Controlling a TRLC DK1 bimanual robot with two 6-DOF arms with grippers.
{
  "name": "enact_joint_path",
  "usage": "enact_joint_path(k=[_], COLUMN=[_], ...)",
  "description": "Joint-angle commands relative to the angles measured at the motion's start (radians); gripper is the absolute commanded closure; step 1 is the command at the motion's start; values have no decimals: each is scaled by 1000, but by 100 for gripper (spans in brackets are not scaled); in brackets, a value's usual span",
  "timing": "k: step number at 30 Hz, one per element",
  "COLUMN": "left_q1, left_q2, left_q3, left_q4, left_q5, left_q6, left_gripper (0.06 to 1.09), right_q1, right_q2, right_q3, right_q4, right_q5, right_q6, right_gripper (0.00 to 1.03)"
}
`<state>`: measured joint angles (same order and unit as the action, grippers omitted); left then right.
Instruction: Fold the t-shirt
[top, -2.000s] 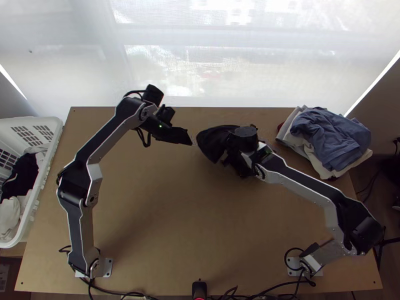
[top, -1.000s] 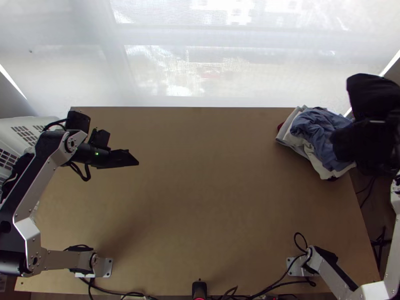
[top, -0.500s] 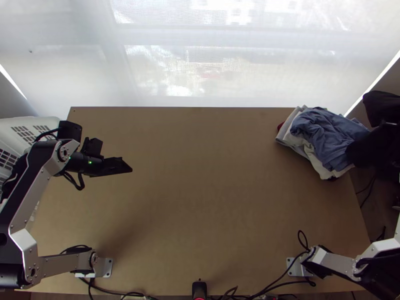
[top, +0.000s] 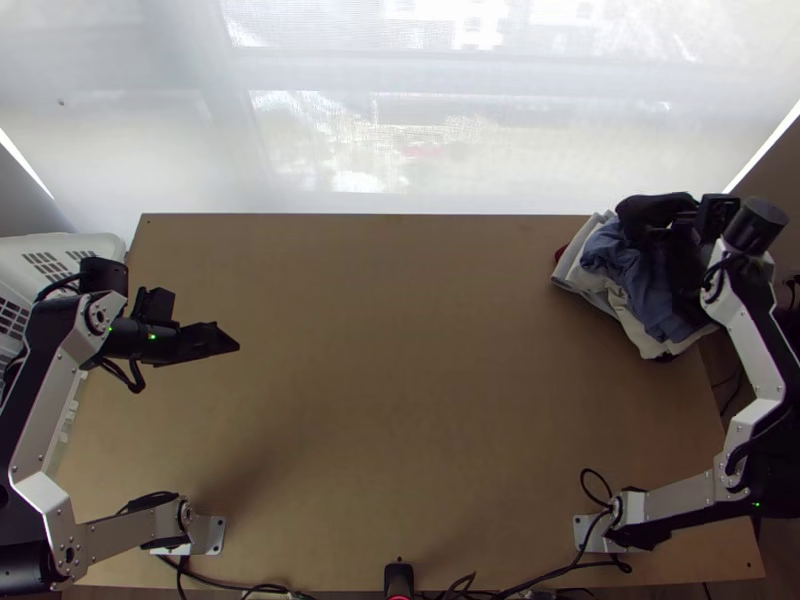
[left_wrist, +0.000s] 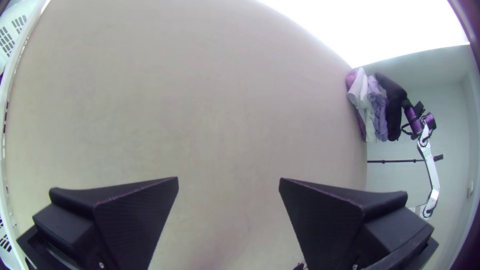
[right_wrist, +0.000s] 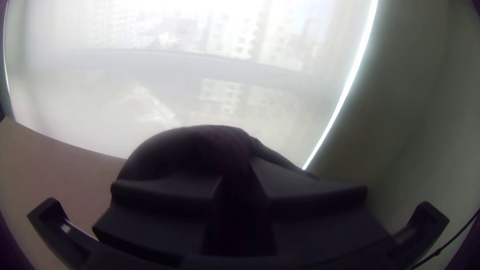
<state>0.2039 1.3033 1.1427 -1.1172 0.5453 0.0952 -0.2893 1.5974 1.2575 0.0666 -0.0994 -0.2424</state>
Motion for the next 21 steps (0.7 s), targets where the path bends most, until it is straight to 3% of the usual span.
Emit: enact_joint_path(k=[1, 6, 8, 12, 14, 21], left_q1=[31, 29, 29, 20, 11, 5], left_q2=[-26, -27, -29, -39, -47, -84], left_q3=[-34, -23, -15, -12, -15, -35], left_q4=[-6, -6, -6, -6, -6, -6], left_q5=[2, 2, 2, 4, 4, 4], left_q6=[11, 8, 5, -2, -9, -22], left_gripper=[10, 10, 10, 10, 10, 10], right_q1=[79, 78, 75, 53, 38, 22], right_q2=[85, 73, 42, -27, -63, -274], right_q3=[-3, -95, -170, -314, -354, -409], right_q4=[15, 15, 18, 52, 52, -25], right_q5=[35, 36, 36, 36, 36, 18], right_q6=[9, 17, 17, 17, 15, -26], right_gripper=[100, 99, 78, 21, 5, 4])
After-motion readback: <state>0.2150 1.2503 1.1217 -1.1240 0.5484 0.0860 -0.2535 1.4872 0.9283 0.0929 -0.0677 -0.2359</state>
